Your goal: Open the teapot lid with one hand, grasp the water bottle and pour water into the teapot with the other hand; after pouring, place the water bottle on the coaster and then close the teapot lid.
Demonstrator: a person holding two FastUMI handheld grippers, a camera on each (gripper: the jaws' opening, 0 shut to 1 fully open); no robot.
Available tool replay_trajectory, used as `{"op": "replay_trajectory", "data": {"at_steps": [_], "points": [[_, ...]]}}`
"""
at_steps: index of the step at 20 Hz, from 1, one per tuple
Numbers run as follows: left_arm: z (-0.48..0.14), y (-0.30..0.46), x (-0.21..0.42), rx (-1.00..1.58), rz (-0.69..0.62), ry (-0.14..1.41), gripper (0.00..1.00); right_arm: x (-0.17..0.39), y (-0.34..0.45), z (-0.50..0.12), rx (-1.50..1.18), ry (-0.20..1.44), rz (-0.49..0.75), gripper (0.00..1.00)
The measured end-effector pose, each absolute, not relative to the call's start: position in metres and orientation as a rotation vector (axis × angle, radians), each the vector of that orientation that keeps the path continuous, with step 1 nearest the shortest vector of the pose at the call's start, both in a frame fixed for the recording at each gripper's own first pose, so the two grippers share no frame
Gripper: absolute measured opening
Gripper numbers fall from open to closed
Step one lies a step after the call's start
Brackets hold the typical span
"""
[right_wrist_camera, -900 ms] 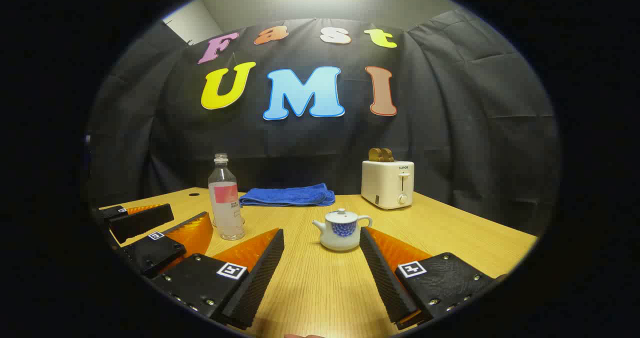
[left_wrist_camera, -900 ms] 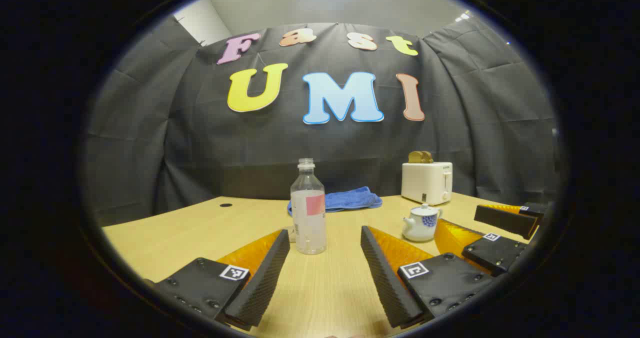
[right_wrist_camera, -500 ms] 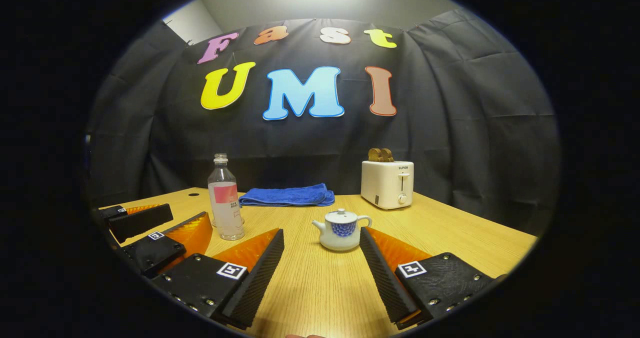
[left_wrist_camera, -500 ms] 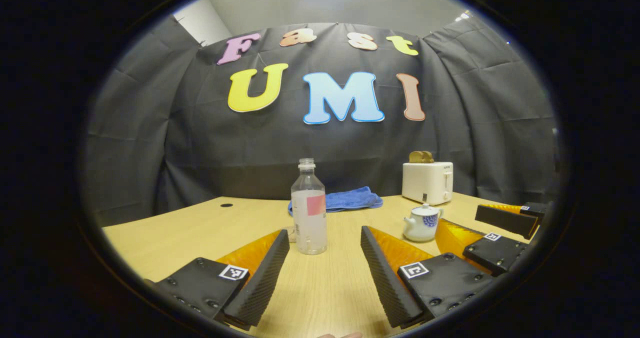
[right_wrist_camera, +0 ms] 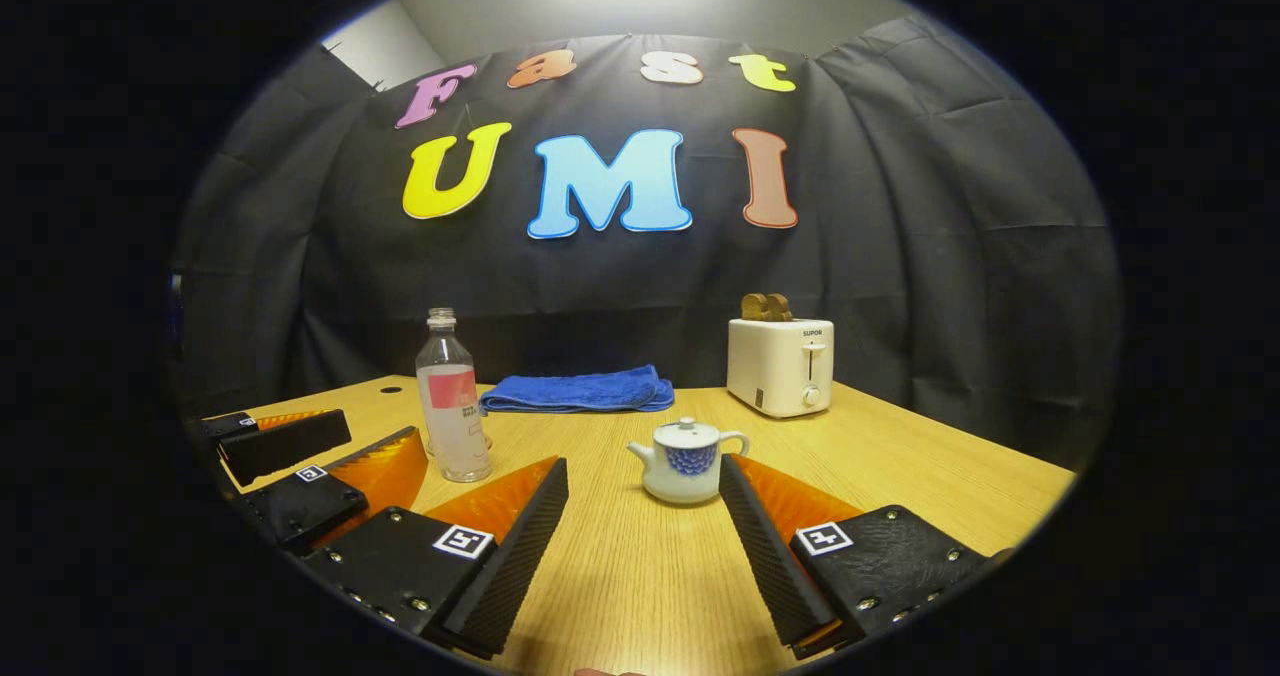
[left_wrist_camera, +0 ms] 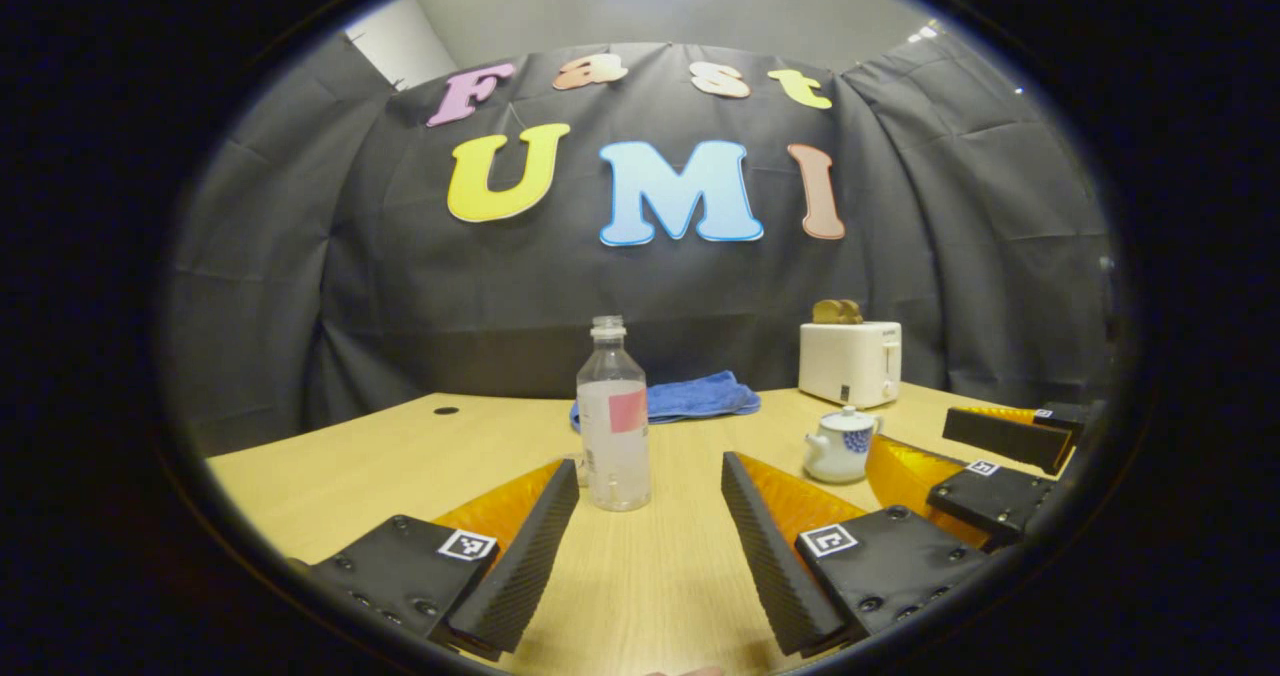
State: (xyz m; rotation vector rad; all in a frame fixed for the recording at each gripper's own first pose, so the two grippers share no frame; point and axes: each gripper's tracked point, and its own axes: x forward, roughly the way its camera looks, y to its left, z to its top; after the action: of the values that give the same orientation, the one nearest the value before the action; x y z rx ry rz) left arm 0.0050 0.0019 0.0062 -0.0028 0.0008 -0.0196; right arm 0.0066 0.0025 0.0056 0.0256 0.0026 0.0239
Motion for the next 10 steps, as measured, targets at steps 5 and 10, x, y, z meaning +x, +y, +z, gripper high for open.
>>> {"op": "replay_trajectory", "data": {"at_steps": [5,10], "points": [[0.017,0.018,0.024,-0.041,-0.023,0.014,1.00,0.043,-0.011,0.029,0.037,-0.002,0.019,0.94],[0.026,0.037,0.035,0.018,0.013,-0.007,1.00,0.091,-0.030,0.031,0.026,0.026,-0.007,0.94]]}}
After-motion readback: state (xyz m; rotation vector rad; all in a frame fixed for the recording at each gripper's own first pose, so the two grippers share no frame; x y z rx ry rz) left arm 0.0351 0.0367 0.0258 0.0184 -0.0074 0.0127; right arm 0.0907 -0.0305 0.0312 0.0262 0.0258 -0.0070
